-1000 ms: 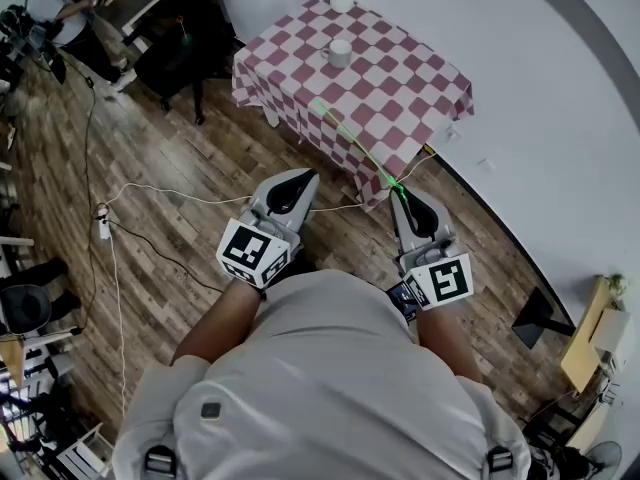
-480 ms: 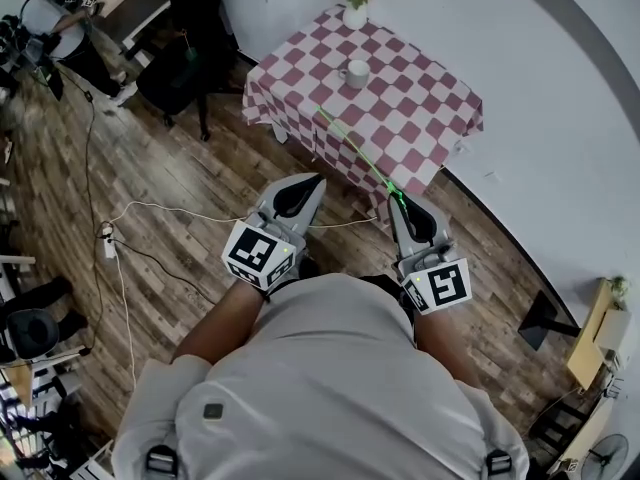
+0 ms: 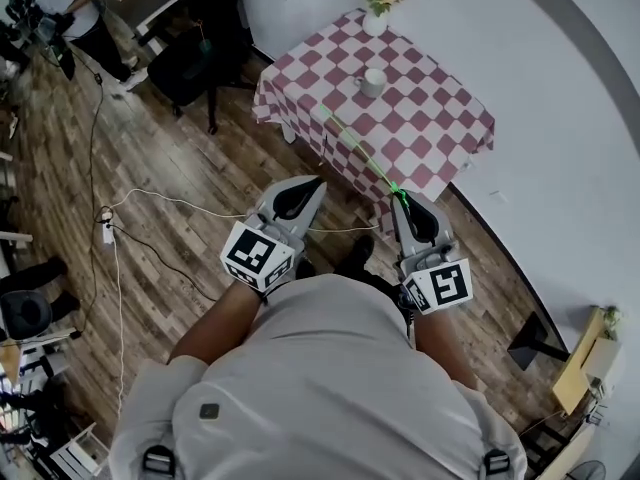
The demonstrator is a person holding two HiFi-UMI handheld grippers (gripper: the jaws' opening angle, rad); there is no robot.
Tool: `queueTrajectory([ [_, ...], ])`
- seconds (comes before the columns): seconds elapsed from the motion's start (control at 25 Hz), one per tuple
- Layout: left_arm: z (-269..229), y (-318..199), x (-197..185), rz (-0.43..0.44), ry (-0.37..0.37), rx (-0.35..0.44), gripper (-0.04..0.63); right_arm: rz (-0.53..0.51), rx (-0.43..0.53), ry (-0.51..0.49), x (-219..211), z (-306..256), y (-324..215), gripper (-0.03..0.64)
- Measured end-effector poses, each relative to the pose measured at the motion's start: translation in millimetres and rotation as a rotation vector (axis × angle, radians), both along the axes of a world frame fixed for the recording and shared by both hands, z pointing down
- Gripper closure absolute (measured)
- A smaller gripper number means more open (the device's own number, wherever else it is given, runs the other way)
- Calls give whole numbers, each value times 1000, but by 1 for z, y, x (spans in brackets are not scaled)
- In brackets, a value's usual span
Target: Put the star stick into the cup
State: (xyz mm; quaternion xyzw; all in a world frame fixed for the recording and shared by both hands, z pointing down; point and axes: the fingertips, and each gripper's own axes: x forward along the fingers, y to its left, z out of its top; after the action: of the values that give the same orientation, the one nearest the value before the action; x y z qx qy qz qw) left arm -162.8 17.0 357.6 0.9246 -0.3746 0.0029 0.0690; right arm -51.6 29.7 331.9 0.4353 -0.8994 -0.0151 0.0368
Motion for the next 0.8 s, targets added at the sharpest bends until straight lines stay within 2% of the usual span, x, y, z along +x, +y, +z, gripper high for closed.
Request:
queueTrajectory([
  [0.36,2,-34,10,-94,-21,-12,591,-98,-11,-15,8,3,-46,589],
  [0.8,17,-94,80,-134,-41,-45,591,-107,-42,-41,85,17,-116,589],
])
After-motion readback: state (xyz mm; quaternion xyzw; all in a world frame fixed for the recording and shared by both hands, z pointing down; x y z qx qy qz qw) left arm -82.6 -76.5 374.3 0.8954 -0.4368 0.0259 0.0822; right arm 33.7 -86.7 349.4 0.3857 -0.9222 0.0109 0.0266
